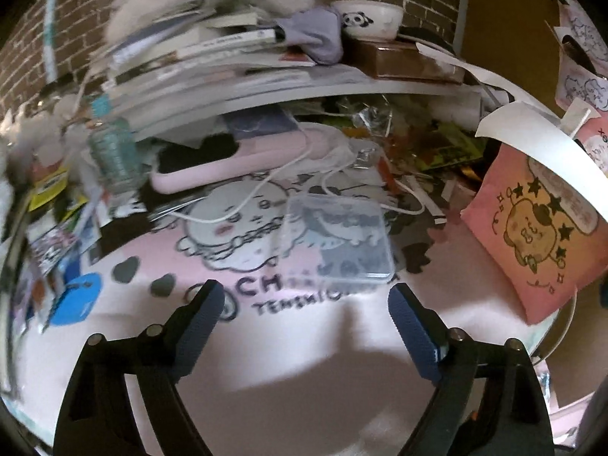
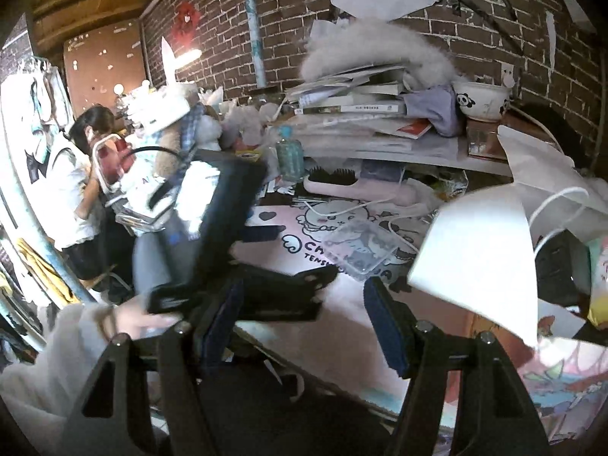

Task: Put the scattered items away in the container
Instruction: 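Move the left gripper down around the small clear plastic box, then close the left gripper on the clear box and lift it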

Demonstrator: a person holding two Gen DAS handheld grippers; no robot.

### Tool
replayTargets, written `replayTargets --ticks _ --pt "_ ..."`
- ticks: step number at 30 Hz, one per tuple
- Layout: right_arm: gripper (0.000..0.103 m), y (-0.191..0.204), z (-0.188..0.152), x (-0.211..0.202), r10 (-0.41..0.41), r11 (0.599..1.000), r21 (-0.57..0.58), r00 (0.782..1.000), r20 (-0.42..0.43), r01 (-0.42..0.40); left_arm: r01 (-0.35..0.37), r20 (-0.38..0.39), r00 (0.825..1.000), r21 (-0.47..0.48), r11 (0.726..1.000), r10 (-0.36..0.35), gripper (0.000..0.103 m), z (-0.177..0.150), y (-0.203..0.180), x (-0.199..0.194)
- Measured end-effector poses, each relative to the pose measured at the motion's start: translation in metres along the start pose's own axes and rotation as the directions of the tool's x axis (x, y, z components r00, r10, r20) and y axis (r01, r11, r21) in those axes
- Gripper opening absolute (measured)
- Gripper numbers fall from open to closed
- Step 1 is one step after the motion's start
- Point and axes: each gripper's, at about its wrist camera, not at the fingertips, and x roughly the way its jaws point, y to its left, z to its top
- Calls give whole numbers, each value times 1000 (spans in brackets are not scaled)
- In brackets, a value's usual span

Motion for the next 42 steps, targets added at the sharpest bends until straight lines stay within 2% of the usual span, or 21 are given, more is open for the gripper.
replayTargets --ticks 8,13,15,16,24,31,42 --pt "64 -5 -6 -17 -2 1000 0 1000 13 2 32 -49 998 18 999 -32 86 14 -15 22" --pt "64 -11 -7 -24 -5 1000 11 1000 22 5 16 -78 997 30 999 -13 86 19 -22 36" --pt "64 -12 -8 -25 -5 1000 14 1000 23 5 8 -93 996 27 1000 -6 74 19 -22 42" --pt "64 -13 -8 -26 -6 1000 15 1000 24 5 8 -99 995 26 1000 -5 73 19 -21 44" --pt "64 -15 -8 -28 -6 1000 19 1000 28 5 4 -88 996 24 1000 -2 73 18 -20 46" --pt "64 -16 -8 -29 -6 1000 19 1000 30 6 -33 -92 995 39 999 36 73 21 -25 51" --pt "64 -22 -9 -31 -10 1000 29 999 31 9 -24 -86 996 26 999 27 72 21 -23 45"
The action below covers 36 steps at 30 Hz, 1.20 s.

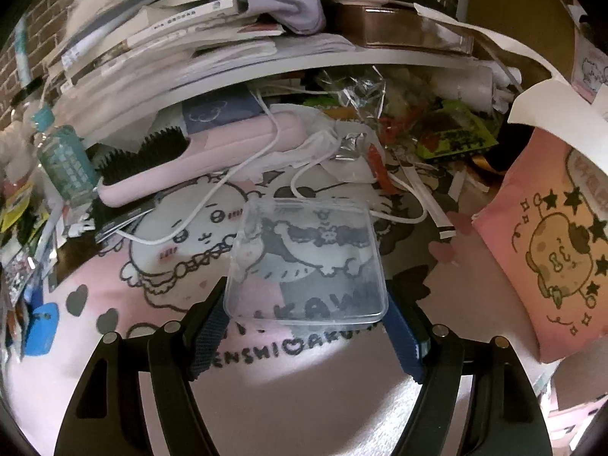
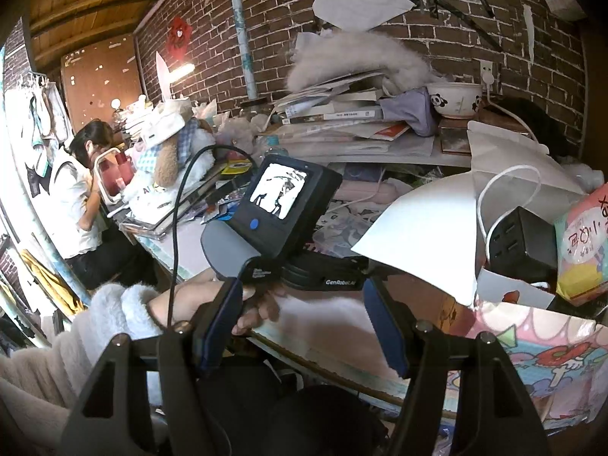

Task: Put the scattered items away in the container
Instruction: 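Close the left gripper on the clear box and lift it, then carry the clear box with the left gripper over the white bag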

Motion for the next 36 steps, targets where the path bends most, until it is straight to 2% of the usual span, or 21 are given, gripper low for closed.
replayTargets --ticks 9,17,24,30,36 --pt "64 0 -2 5 9 1000 4 1000 -7 -9 -24 55 998 8 1000 24 72 1 11 -30" --pt "64 5 -3 4 16 1000 -7 1000 -7 -17 -21 146 989 26 999 17 72 14 13 -79" --pt "64 0 -12 4 12 1000 -8 1000 -28 -12 19 209 977 94 995 -39 72 31 -10 -124" --pt "64 -5 -15 -3 -3 1000 3 1000 -16 3 63 218 971 169 984 -100 72 42 -40 -141" --pt "64 -12 -18 -9 -16 1000 10 1000 -12 16 131 196 963 251 959 -182 72 54 -75 -151"
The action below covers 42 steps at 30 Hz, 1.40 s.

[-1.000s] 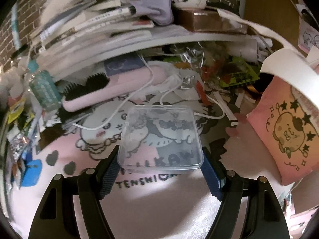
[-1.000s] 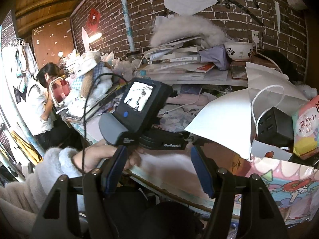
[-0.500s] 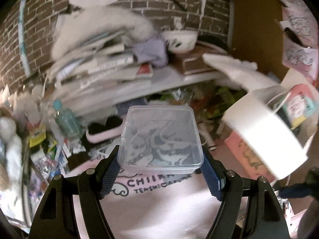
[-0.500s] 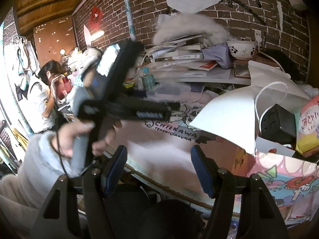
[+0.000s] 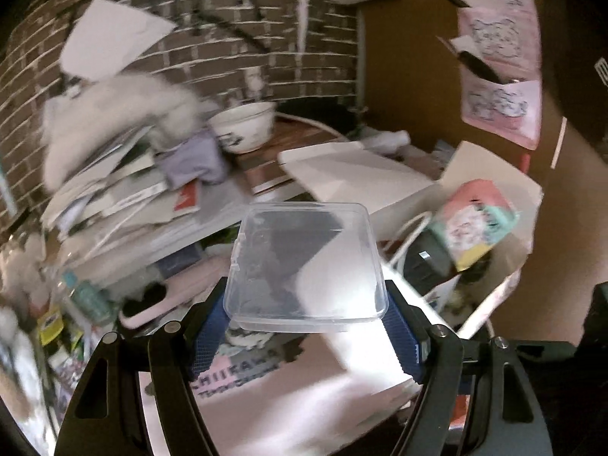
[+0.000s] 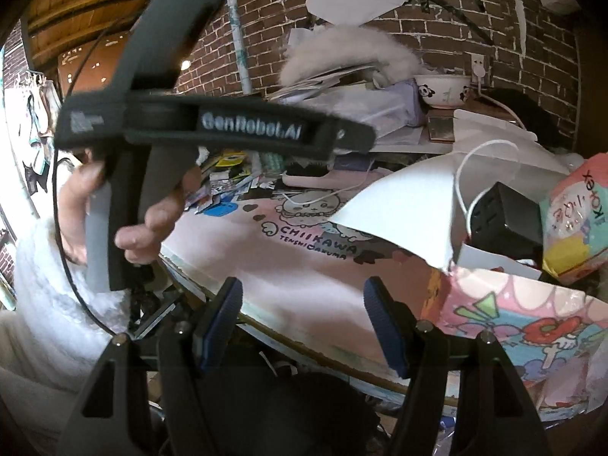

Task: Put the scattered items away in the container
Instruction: 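Carry the clear box with the left gripper over the white bag, then lower the clear box into the bag and open the left gripper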

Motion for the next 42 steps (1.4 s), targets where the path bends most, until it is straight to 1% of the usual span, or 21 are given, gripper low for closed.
replayTargets --ticks 7,12,15,23,29,34,37,42 --pt "64 -12 -6 -11 -18 999 27 1000 8 18 82 -22 996 94 992 -81 72 20 -42 7" --pt "64 -20 -10 -17 -27 999 44 1000 13 26 97 -47 995 176 980 -90 72 28 -72 19" --pt "64 -23 -12 -21 -29 998 49 999 16 29 112 -73 992 191 975 -100 72 32 -82 30" --pt "64 -31 -14 -29 -41 997 63 999 26 39 135 -120 986 198 971 -113 72 36 -95 52" --pt "64 -31 -13 -32 -40 997 65 999 32 38 151 -148 981 158 976 -128 73 36 -89 62" --pt "64 -31 -12 -34 -38 997 63 999 33 36 134 -169 979 141 981 -110 73 32 -82 70" --pt "64 -31 -12 -35 -36 997 62 999 32 34 129 -162 981 151 980 -104 73 31 -83 70" --pt "64 -29 -13 -30 -37 998 61 999 31 35 126 -175 980 157 980 -98 73 33 -84 71"
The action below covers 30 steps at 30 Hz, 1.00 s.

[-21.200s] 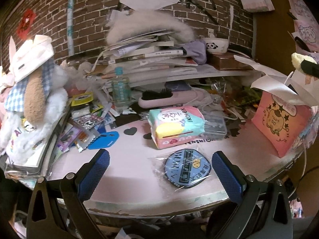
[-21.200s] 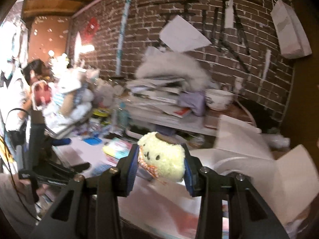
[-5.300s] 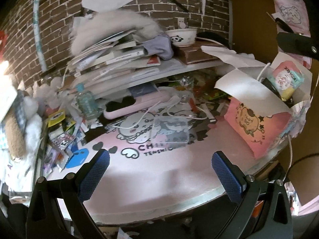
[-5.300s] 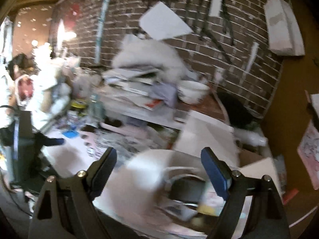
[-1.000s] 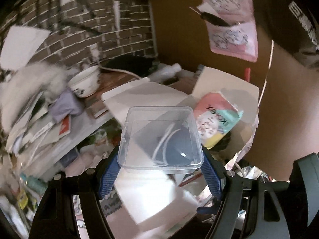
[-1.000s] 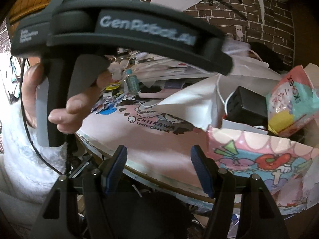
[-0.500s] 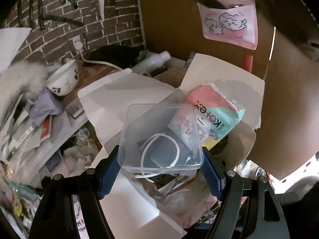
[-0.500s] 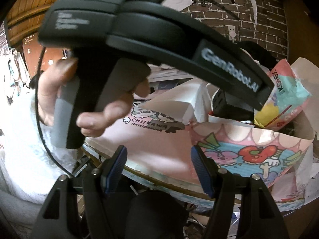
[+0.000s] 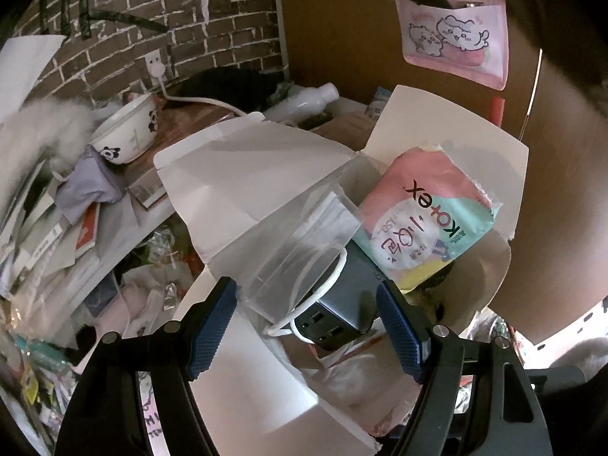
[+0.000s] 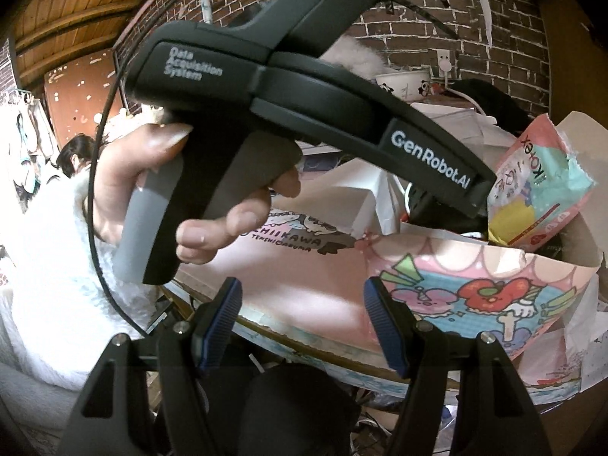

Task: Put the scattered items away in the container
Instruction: 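Lower the clear box into the bag and open the left gripper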

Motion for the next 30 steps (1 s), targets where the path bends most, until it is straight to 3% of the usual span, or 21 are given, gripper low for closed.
replayTargets --ticks 13,16,21,24,30 --pt "64 -1 0 -1 -2 1000 -1 1000 7 2 -33 -68 997 47 998 36 74 11 -8 7" --pt "64 -3 0 -2 -4 1000 2 1000 10 4 -37 -77 996 60 998 42 81 13 -11 8" --pt "64 -4 1 -2 -5 1000 3 1000 11 5 -62 -50 997 80 995 66 86 15 -17 5" --pt "64 -4 0 -3 -6 1000 3 1000 12 6 -65 -30 997 67 996 67 96 18 -15 1" --pt "64 -6 1 -5 -9 1000 6 1000 12 9 -81 10 997 53 995 81 96 22 -11 -10"
